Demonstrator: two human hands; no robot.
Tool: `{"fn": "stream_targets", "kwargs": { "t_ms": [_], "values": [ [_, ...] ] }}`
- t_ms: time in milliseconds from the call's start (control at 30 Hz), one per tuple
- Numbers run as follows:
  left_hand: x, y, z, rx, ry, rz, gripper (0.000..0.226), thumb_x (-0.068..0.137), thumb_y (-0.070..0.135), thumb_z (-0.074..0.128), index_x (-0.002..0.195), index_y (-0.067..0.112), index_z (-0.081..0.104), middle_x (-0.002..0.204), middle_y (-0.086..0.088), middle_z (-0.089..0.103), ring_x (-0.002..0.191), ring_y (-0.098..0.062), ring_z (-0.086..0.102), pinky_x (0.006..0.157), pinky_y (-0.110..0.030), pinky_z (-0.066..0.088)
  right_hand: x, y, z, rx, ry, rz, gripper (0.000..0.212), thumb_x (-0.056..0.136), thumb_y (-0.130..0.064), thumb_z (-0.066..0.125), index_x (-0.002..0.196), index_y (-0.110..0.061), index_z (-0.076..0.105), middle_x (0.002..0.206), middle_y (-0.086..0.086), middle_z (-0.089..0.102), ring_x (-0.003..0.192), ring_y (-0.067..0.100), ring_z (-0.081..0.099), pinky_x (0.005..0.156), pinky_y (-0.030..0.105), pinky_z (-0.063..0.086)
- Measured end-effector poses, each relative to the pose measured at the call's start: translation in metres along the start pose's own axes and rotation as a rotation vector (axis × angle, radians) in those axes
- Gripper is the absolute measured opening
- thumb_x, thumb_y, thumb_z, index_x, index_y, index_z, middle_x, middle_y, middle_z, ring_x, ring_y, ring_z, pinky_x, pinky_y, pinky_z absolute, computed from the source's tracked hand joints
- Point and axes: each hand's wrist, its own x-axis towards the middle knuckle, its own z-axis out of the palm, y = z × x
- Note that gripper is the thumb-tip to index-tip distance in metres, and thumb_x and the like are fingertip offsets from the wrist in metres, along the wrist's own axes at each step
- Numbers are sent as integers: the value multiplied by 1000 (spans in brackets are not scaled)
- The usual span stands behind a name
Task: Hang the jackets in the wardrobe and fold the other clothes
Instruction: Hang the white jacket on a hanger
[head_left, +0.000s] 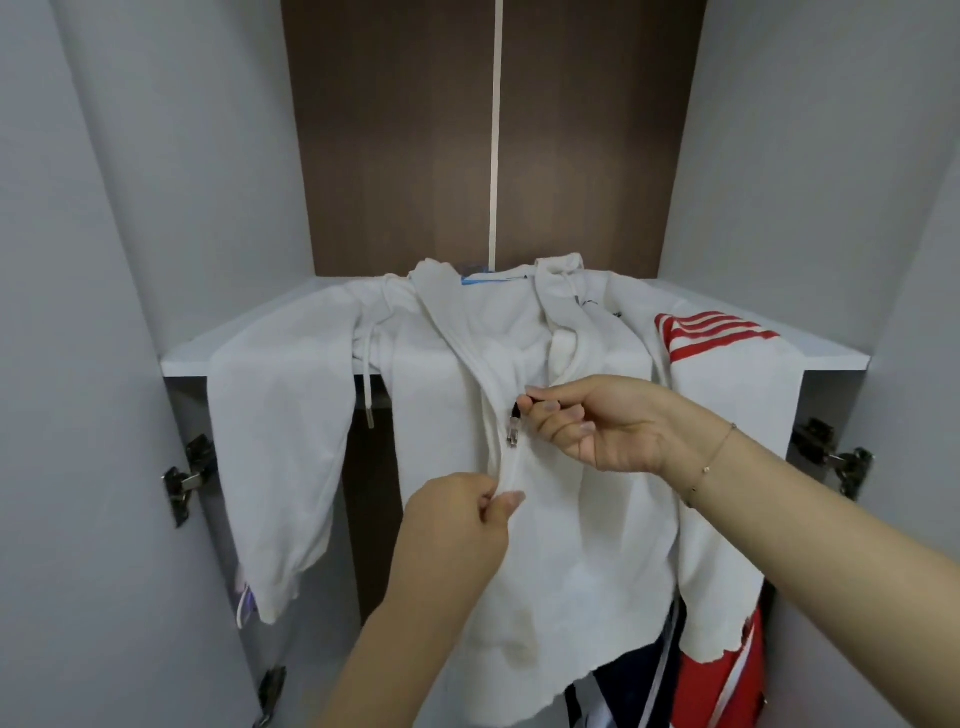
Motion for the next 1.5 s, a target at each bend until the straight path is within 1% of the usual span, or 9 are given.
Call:
{"fn": "stream_targets", "kwargs": {
  "t_ms": [133,333,433,533,733,933,1200,1333,1500],
  "values": [
    [-2,-4,-21,-15,-11,20,57,88,36,65,48,23,25,41,5,30,47,-8,36,52,-14,33,1,-30,16,-57,-25,-31,22,92,-5,45,75,-1,59,54,-2,41,32,4,36,29,12,27],
    [-32,-33,-13,137,-525,-17,52,87,48,64,57,13,40,52,3,35,51,-5,35,53,-22,27,-9,-114,-9,293,124,-315,29,102,-4,36,77,-5,52,43,-1,41,30,7,36,33,13,32],
    [-28,-37,-1,103,-394,-85,36,86,43,65,66,15,54,63,1,53,60,-7,48,62,-23,38,-3,-112,-14,98,141,-350,29,102,-7,38,78,-6,54,47,-2,49,33,4,42,36,12,36],
    [-4,-18,2,-228,-59,-112,4,88,27,68,86,29,66,77,6,67,71,-1,60,68,-10,45,3,-109,-13,35,151,-379,28,102,-6,39,80,-6,55,49,-2,49,34,4,43,36,11,36],
    [80,38,13,-158,131,66,41,85,46,68,116,21,57,106,8,56,93,-6,56,78,-16,45,7,-97,-10,-121,139,-408,26,101,-9,41,78,-7,54,54,-3,43,37,3,38,36,10,32],
    [122,66,29,378,198,96,33,95,52,43,105,22,51,103,-1,57,91,-25,60,62,-33,37,-7,-96,-22,-427,144,-386,24,101,-13,41,81,-7,53,54,-4,34,31,2,26,25,13,18],
    [96,49,25,116,-78,238,44,91,36,56,64,20,25,60,1,34,61,-14,34,57,-32,22,17,-126,-37,98,50,-155,30,101,-7,35,77,-2,52,46,-2,39,27,5,35,27,18,26],
    [78,34,14,72,-312,240,44,89,40,58,66,19,26,61,4,32,58,-10,31,57,-30,25,38,-143,-30,54,84,-179,28,101,-6,37,77,-3,52,45,-2,40,28,5,37,28,16,25],
    [81,25,-10,126,-311,154,40,83,48,58,66,22,32,62,8,39,58,-9,35,56,-27,28,57,-146,-18,-18,47,-166,29,102,-9,39,78,-3,53,44,-2,41,28,5,37,28,14,24]
  ]
}}
